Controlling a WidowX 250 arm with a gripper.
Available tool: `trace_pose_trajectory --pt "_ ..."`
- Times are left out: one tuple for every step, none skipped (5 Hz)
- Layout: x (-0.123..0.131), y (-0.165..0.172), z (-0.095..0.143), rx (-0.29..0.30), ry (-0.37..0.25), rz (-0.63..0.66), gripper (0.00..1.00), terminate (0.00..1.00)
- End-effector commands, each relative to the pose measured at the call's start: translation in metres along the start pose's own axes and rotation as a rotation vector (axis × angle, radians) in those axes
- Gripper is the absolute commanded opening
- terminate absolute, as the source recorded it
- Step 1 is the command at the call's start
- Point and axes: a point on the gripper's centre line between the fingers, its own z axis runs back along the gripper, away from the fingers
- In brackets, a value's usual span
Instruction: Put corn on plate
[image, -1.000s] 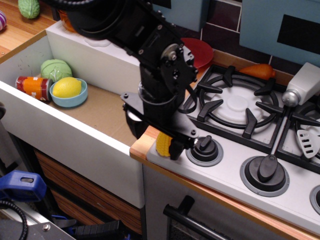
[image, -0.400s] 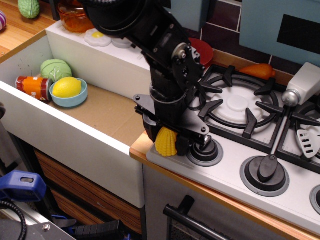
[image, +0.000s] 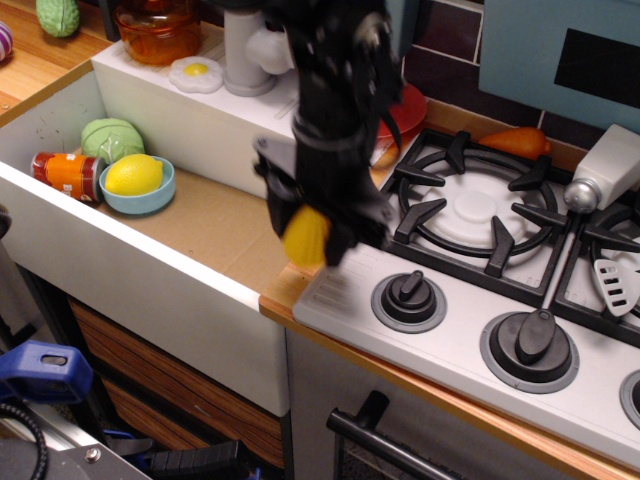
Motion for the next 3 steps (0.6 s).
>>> trace_pose_trajectory --pt "0.057 0.037 0.017 0.07 -0.115 -0.058 0.0 0.0" --pt "0.088 0.049 0.001 0.057 -0.213 -0.064 0.0 0.0" --pt "0.11 0.051 -0.014 0.039 -0.286 -0.07 0.0 0.0"
